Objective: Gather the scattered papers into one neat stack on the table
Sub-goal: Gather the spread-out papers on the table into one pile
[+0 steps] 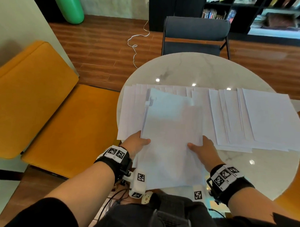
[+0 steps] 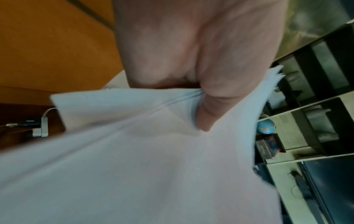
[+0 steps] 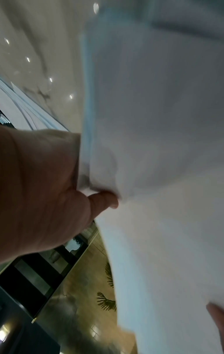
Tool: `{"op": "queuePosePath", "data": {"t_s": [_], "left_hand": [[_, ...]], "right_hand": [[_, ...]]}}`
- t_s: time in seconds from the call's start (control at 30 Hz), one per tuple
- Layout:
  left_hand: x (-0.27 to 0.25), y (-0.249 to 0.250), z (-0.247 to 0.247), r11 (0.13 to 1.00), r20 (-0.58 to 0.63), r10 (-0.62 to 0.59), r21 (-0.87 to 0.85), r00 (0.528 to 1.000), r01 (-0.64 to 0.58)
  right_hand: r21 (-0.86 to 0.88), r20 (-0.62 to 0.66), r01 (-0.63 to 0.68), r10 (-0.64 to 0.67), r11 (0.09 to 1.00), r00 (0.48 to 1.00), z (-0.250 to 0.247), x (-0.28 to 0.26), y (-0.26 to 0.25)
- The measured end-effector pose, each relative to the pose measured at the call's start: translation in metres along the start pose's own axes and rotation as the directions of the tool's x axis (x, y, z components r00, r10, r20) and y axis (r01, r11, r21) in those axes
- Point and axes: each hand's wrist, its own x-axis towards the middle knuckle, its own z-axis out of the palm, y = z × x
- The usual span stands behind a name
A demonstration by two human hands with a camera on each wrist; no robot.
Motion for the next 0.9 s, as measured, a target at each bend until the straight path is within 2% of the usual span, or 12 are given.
{"op": "queuePosePath", "data": {"t_s": [0.03, 0.1, 0.2, 0.3, 0.37, 0.43, 0.5, 0.57, 0.67, 0.77, 0.9], "left_hand": [[-0.002, 0.002, -0.004, 1.0, 0.002, 0.027, -0.012, 1.0, -0.027], [-0.006, 0.007, -0.013, 0.994, 0.034, 0.04, -0.098, 0.999, -0.037], [-0.013, 0.015, -0.024, 0.966, 0.067, 0.03, -0.257, 0.997, -0.011], [-0.019, 0.024, -0.021, 0.959, 0.132, 0.044, -0.282, 0.99, -0.005], [-0.02, 0.03, -0.013, 0.98, 0.159, 0.046, -0.197, 0.986, -0.014], [-0.017, 0.034, -0.004, 0.992, 0.113, 0.046, -0.122, 0.992, -0.032], [-0.013, 0.035, 0.002, 0.991, 0.059, 0.048, -0.128, 0.997, -0.04], [-0.012, 0.036, 0.009, 0.987, 0.068, 0.05, -0.156, 0.996, -0.039], [-0.015, 0.044, 0.03, 0.989, 0.12, 0.07, -0.141, 0.99, -0.053], [-0.006, 0.05, 0.054, 0.989, 0.064, 0.141, -0.064, 0.988, -0.137], [0.009, 0.055, 0.086, 0.987, 0.006, 0.122, -0.105, 0.992, -0.121]], "right_hand": [[0.016, -0.027, -0.007, 0.007, 1.0, 1.0, 0.0, 0.004, 0.004], [0.175, -0.026, -0.012, 0.017, 0.985, 1.0, -0.001, 0.008, 0.008], [0.426, 0.125, -0.02, -0.037, 0.905, 0.991, -0.004, 0.007, 0.005], [0.483, 0.313, -0.057, -0.112, 0.874, 0.943, -0.005, 0.001, -0.007], [0.457, 0.329, -0.045, -0.122, 0.888, 0.936, -0.004, -0.001, -0.014], [0.422, 0.249, -0.011, -0.104, 0.907, 0.963, -0.006, -0.001, -0.017], [0.428, 0.143, 0.023, -0.093, 0.903, 0.985, -0.016, 0.0, -0.016], [0.439, 0.085, 0.041, -0.087, 0.897, 0.993, -0.031, -0.002, -0.015], [0.396, 0.005, 0.081, -0.091, 0.915, 0.996, -0.055, -0.006, -0.013], [0.335, -0.084, 0.093, -0.069, 0.937, 0.994, -0.075, 0.002, -0.002], [0.198, -0.222, 0.081, -0.036, 0.977, 0.974, -0.119, 0.021, 0.023]]}}
